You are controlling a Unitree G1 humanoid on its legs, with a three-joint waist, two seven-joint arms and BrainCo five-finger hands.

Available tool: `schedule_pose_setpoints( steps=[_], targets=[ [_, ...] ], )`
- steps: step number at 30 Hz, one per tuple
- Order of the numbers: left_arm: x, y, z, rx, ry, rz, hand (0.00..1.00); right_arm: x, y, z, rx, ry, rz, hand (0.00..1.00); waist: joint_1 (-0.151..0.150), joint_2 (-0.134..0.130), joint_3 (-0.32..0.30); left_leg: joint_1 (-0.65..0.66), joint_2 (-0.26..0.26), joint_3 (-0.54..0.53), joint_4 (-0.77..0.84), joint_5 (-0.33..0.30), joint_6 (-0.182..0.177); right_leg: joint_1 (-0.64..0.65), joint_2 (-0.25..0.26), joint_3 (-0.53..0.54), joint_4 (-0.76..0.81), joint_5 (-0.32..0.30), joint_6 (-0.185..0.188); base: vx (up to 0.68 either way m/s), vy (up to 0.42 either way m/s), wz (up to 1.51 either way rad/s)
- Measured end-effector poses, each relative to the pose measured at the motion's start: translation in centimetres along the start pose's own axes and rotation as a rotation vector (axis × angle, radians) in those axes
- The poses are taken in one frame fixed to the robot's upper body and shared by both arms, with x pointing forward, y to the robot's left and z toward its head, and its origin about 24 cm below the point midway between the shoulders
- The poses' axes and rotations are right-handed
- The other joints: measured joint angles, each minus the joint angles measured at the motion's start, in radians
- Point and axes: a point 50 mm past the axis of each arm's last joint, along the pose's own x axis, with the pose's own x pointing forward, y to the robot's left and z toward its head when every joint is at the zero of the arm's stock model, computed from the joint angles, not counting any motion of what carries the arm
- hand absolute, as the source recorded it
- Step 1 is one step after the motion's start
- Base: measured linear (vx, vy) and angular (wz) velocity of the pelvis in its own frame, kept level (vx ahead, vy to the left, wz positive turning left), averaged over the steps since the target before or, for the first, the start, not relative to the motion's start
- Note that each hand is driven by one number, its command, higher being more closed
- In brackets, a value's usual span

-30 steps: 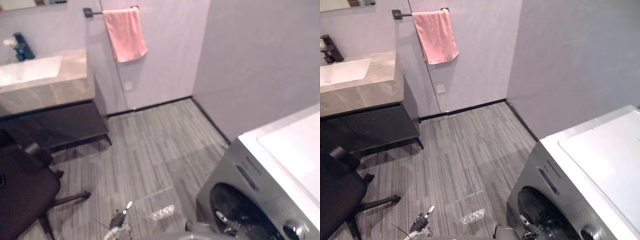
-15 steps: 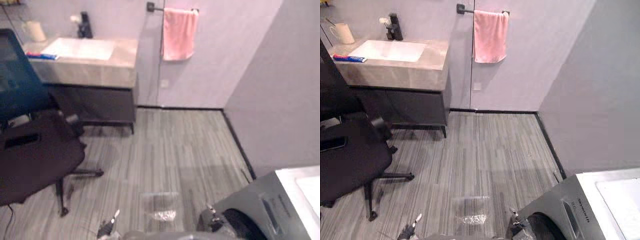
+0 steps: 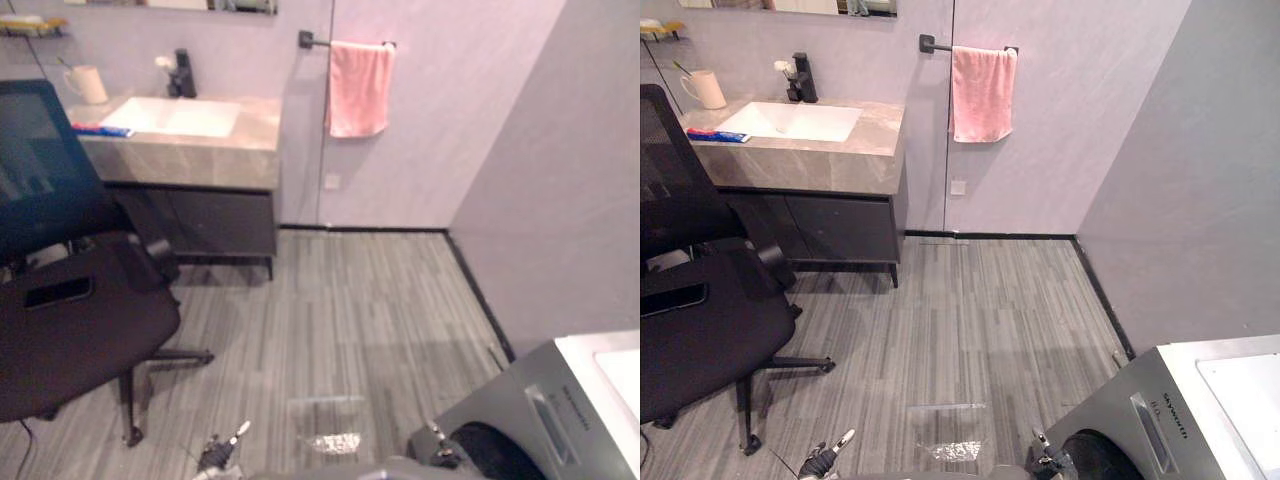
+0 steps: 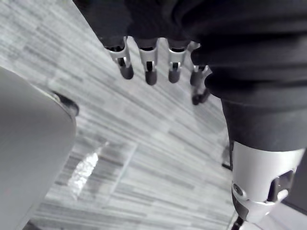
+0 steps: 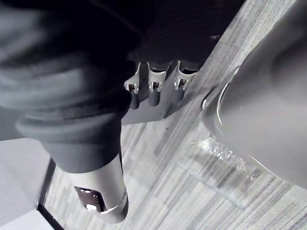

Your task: Pick up the laundry basket with both hands and put the clothes into the washing machine.

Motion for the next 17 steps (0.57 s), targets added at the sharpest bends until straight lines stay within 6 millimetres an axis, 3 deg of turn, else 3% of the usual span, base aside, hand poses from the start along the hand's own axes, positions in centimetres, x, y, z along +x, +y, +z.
schedule_pose_setpoints(
  steps=[6, 10, 17],
  targets=[
    [0.0, -0.2, -0.2, -0.005, 0.016, 0.001, 0.0, -0.1, -2.1, -0.7, 0.04, 0.032, -0.071, 0.0, -0.002, 0.023, -0.003, 0.014, 0.017, -0.028, -0.047, 0.041, -0.025, 0.098, 0.04, -0.011, -0.187, -0.002, 0.003, 0.05, -0.05, 0.11],
    [0.0, -0.3, -0.3, -0.013, 0.013, 0.001, 0.0, -0.2, -3.1, -1.0, 0.067, 0.043, -0.107, 0.0, -0.004, 0.018, -0.01, 0.025, 0.011, -0.062, -0.11, 0.091, -0.035, 0.141, 0.046, -0.023, -0.284, -0.002, 0.003, 0.02, -0.06, 0.24],
    [-0.1, -0.6, -0.8, -0.017, 0.033, -0.008, 0.0, -0.2, -3.1, -0.8, 0.044, 0.031, -0.099, 0.0, -0.005, 0.036, -0.013, 0.03, 0.017, -0.105, -0.209, 0.183, -0.054, 0.139, 0.052, -0.063, -0.326, 0.001, 0.026, -0.1, -0.072, 0.18]
  ],
)
